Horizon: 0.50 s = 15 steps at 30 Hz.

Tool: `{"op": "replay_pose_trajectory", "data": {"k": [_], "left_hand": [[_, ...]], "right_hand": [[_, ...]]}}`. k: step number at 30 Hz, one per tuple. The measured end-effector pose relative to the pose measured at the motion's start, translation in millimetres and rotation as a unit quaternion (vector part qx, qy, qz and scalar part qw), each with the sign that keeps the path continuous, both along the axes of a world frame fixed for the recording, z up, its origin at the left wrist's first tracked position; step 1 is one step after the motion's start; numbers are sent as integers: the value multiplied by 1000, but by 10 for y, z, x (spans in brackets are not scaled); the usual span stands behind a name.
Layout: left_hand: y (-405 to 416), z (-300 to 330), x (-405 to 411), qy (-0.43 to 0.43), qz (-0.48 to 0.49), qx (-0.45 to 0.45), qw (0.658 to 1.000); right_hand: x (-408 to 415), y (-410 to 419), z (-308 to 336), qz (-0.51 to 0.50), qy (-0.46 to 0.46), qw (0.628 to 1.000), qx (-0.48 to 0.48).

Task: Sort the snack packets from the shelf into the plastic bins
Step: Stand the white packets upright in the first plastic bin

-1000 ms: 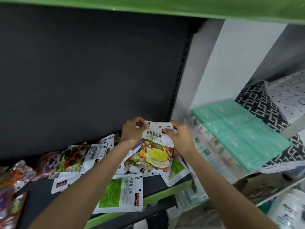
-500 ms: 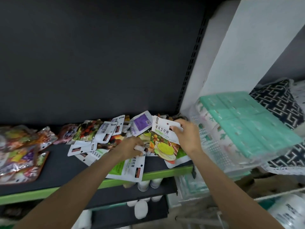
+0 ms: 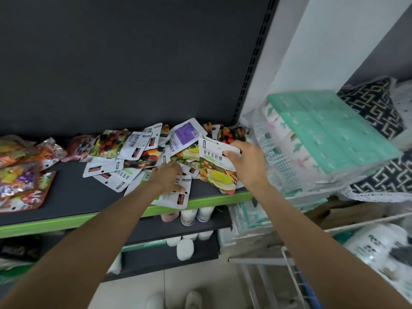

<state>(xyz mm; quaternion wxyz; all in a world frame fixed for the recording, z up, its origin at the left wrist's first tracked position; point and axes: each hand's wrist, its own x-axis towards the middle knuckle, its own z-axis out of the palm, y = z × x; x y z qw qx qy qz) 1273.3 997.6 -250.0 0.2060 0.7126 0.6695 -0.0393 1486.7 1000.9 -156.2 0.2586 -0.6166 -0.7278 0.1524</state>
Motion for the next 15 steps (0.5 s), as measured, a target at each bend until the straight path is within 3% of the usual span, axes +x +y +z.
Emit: {"op": "replay_pose_trajectory", "data": {"k": [4,10,15], "left_hand": [[-48,5,-52,5,4,5,1000],[-132,-9,-84,-76,67,39,994],[-176,-47,-201,-167,66,-15,984]], "right_hand": [[-37,-48,-32,17,1,1000,0],[-79,-86,-55,12,-14,1000,4],[-93,-143,-54,15,-16,1000,7]]}}
